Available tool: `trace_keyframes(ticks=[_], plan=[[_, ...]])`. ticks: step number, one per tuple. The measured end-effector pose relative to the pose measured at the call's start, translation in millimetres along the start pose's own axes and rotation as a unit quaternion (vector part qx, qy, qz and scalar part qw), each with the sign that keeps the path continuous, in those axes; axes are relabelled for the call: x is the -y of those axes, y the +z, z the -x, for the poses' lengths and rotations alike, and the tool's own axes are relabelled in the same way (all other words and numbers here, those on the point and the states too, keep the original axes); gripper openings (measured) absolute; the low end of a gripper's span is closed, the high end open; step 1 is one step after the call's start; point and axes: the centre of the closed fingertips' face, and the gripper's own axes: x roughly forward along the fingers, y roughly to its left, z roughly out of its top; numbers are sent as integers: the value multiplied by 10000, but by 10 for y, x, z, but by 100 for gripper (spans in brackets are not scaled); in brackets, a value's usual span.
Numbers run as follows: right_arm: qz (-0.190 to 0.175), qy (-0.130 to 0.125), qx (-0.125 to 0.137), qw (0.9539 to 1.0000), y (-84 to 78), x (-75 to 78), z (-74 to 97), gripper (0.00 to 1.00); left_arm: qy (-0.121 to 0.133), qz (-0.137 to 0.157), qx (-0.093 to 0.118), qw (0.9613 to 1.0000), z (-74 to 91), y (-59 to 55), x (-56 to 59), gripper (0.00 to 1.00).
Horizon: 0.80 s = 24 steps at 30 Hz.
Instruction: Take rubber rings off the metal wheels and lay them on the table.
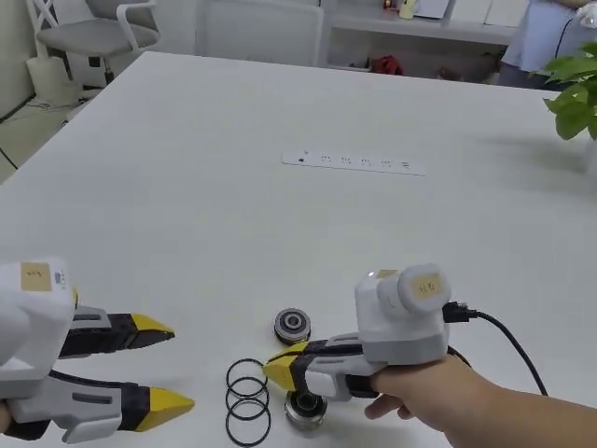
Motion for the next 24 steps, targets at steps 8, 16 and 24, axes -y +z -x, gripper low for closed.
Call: trace_keyframes(ticks=[8,16,24], plan=[[49,-18,10,10000,12,-7,28,5,18,-18,-32,10000,30,-4,-18,47],[59,23,105,9999,72,-28,56,8,51,-6,-42,10000,32,19,-69,46],[164,24,193,9997,136,-45,129,9,67,-85,5,9999,23,116,-117,46]])
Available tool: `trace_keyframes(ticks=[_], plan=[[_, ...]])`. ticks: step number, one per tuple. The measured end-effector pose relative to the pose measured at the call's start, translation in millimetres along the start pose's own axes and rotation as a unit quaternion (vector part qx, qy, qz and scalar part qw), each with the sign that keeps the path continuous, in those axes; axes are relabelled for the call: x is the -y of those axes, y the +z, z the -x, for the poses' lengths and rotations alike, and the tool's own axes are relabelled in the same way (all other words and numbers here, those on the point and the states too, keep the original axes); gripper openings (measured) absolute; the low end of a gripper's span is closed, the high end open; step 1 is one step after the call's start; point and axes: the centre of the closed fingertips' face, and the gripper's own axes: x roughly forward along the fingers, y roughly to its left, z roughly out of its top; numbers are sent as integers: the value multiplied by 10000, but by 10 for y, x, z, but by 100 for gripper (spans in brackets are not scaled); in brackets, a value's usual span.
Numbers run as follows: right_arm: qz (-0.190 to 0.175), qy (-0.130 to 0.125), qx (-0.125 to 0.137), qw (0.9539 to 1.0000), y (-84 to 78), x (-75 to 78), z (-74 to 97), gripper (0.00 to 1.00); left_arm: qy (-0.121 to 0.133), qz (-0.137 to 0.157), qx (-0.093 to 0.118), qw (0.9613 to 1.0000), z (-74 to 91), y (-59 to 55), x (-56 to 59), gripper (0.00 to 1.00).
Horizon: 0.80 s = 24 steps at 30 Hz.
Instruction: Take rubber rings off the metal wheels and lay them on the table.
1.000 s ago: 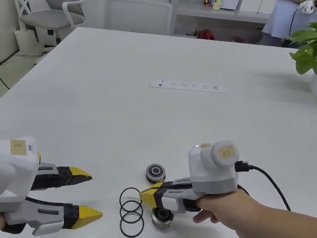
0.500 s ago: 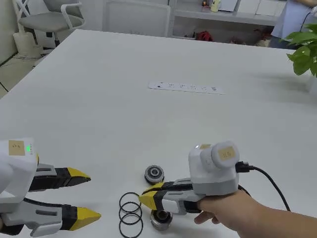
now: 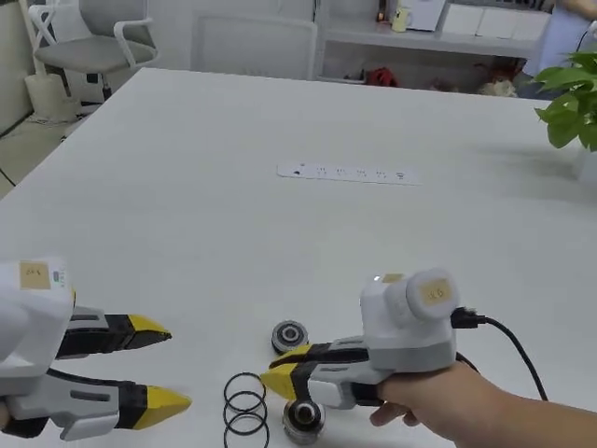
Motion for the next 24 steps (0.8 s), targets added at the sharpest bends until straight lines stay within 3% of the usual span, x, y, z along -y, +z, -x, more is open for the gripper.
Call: trace_keyframes(ticks=[13,24], plan=[[170,-91,136,9997,126,60,137,12,28,-106,83,9999,-31,157,-109,46],[180,-325,287,9989,230,251,283,14,46,-162,117,9998,-83,249,-205,46]])
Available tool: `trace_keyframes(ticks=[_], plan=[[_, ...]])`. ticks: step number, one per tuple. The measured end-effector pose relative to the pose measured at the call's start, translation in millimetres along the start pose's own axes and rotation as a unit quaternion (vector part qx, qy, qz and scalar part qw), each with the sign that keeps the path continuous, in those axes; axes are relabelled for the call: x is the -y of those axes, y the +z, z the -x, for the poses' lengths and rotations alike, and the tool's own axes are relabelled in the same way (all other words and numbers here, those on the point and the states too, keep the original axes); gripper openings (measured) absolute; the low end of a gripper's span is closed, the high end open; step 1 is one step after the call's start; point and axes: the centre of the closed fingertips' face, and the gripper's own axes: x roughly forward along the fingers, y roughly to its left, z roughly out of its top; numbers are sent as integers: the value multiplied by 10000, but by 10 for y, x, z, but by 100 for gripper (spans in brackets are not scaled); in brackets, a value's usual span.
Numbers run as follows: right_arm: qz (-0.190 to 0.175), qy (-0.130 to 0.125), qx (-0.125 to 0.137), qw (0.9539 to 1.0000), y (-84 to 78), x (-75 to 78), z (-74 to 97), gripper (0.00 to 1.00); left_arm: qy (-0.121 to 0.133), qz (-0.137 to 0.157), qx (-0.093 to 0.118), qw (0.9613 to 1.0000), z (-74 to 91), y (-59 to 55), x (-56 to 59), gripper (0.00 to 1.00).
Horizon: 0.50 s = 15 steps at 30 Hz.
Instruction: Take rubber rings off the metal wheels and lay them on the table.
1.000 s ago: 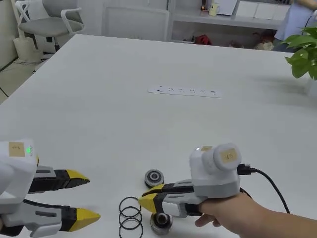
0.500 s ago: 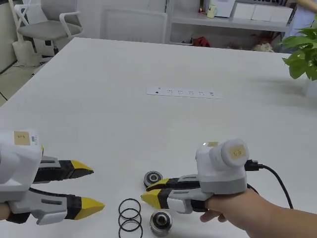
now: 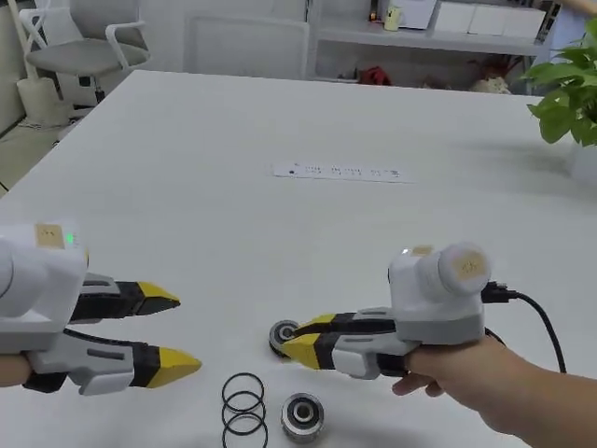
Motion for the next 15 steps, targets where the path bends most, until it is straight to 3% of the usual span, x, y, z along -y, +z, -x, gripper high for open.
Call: trace_keyframes(ticks=[15], plan=[[87,-166,22,9998,10,127,58,16,-33,-88,10,10000,-114,95,-92,46]])
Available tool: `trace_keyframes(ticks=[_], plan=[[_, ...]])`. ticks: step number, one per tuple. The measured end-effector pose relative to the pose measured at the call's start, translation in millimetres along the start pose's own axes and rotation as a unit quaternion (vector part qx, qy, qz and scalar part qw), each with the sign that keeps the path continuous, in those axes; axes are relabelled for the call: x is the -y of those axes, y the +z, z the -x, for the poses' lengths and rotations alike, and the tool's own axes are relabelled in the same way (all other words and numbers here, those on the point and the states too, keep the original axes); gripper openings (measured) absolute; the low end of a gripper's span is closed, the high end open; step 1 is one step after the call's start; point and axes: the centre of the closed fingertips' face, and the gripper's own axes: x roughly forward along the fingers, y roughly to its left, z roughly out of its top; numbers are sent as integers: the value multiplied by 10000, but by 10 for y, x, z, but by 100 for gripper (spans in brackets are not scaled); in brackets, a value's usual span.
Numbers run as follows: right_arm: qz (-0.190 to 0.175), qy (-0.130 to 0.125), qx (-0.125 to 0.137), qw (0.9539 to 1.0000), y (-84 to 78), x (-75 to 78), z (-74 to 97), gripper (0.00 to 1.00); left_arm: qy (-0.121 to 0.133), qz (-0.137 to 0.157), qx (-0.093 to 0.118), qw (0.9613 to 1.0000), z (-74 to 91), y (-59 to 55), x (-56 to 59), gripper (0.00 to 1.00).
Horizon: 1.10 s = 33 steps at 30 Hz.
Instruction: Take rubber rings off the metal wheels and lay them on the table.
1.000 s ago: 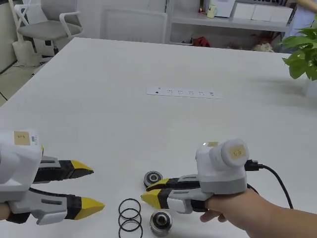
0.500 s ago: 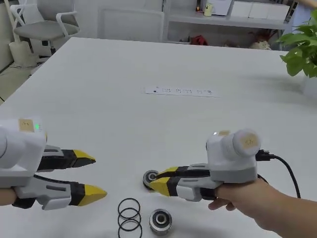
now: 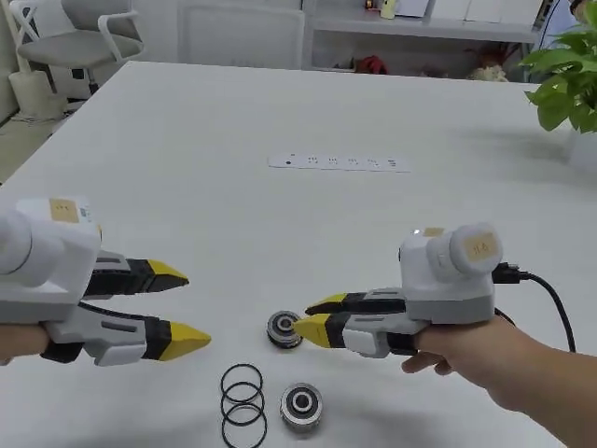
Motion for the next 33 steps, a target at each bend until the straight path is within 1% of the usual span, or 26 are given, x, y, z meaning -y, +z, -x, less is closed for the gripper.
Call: trace_keyframes(ticks=[6,9,15,22,27,33], plan=[[67,-32,-26,10000,-17,27,10,17,-55,-29,-16,10000,-46,16,-12,46],[120,-97,-23,9999,-18,68,23,19,-77,-33,-13,10000,-69,27,-17,46],[158,-163,-83,9997,-60,136,47,19,-134,-15,-9,9999,-135,33,-14,46],[229,-189,-169,9994,-122,189,13,19,-181,12,-31,9998,-204,21,-30,45],[277,-233,-274,9990,-183,256,-13,19,-229,34,-40,9997,-262,22,-30,44],[278,-250,-315,9988,-219,291,-33,19,-279,54,-36,9996,-327,29,-26,44]])
